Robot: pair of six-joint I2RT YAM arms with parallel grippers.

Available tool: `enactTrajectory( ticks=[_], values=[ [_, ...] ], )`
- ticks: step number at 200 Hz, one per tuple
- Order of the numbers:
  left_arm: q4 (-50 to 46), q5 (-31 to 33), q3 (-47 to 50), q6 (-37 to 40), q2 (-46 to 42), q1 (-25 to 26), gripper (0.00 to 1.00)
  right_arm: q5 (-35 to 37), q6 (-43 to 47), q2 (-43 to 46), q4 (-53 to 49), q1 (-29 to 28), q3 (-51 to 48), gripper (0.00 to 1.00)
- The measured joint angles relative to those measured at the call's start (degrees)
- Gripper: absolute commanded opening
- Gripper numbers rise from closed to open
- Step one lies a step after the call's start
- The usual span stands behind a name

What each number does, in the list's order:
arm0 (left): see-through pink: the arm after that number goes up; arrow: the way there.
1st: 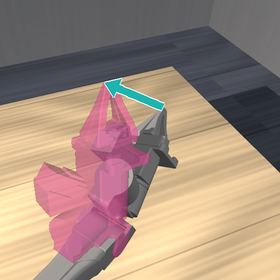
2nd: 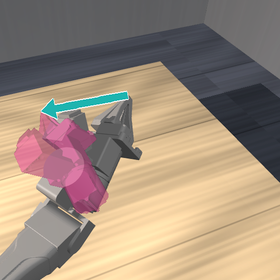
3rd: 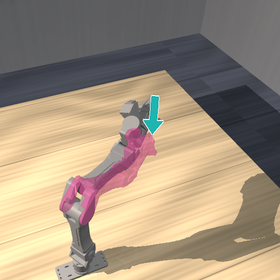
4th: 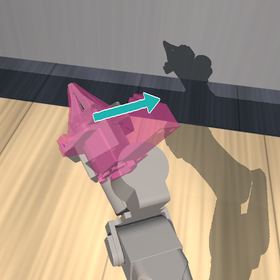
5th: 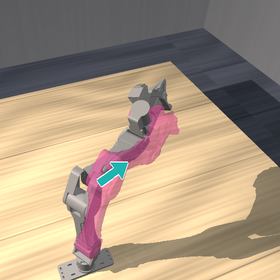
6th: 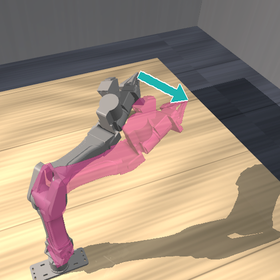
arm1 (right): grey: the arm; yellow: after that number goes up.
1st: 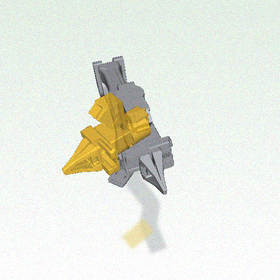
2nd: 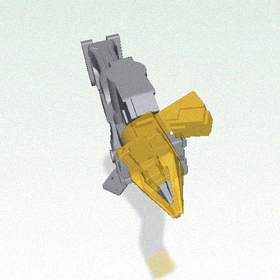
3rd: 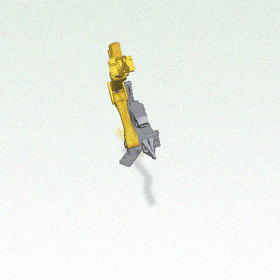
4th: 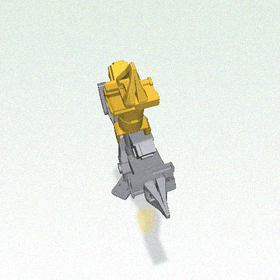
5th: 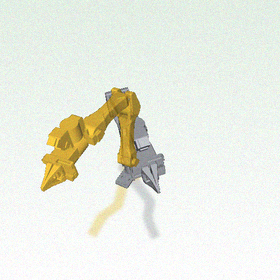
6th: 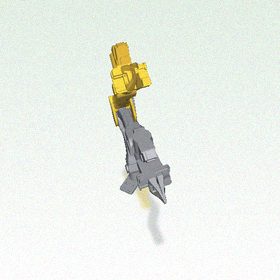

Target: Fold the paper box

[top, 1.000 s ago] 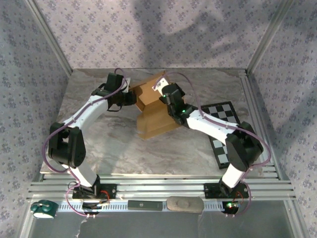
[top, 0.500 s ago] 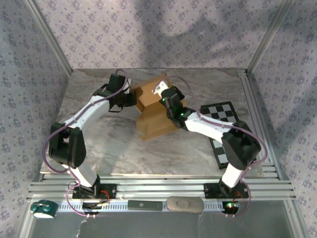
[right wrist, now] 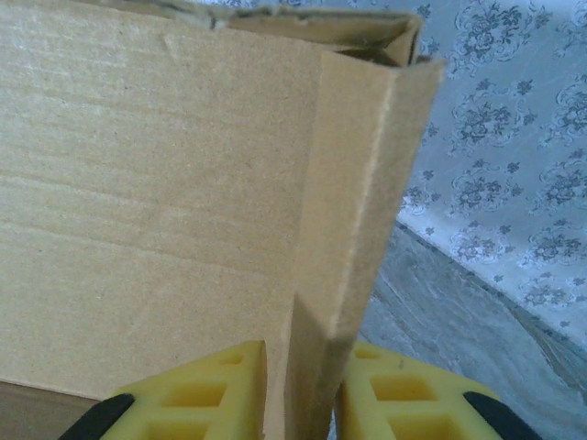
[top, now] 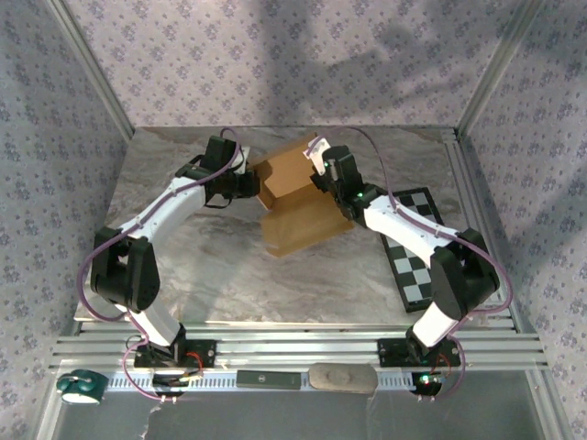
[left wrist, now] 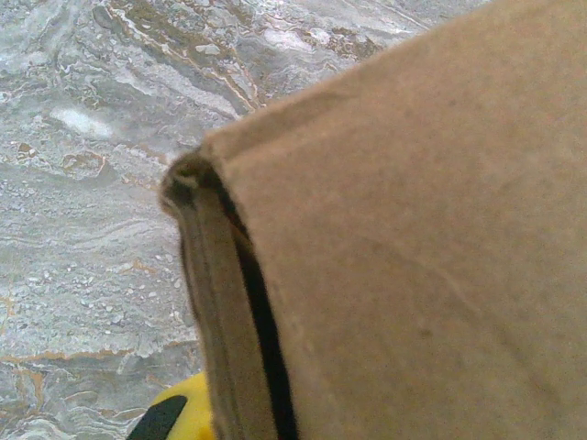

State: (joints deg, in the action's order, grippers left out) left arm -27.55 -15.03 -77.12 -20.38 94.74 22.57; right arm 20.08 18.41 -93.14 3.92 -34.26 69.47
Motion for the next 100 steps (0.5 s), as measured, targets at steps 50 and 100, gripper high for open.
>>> enactTrajectory(
  ticks=[50,100],
  values=[
    [-0.42,-0.48,-0.33,0.00,-0.13,0.07,0.00,0.96,0.87,0.00,0.63,0.00,0.28,0.13],
    [-0.96,-0.76,-1.49,-0.02,-0.13,0.13,0.00,3.48,1.75,0.00,2.51,-0.04,0.87,0.00]
  ],
)
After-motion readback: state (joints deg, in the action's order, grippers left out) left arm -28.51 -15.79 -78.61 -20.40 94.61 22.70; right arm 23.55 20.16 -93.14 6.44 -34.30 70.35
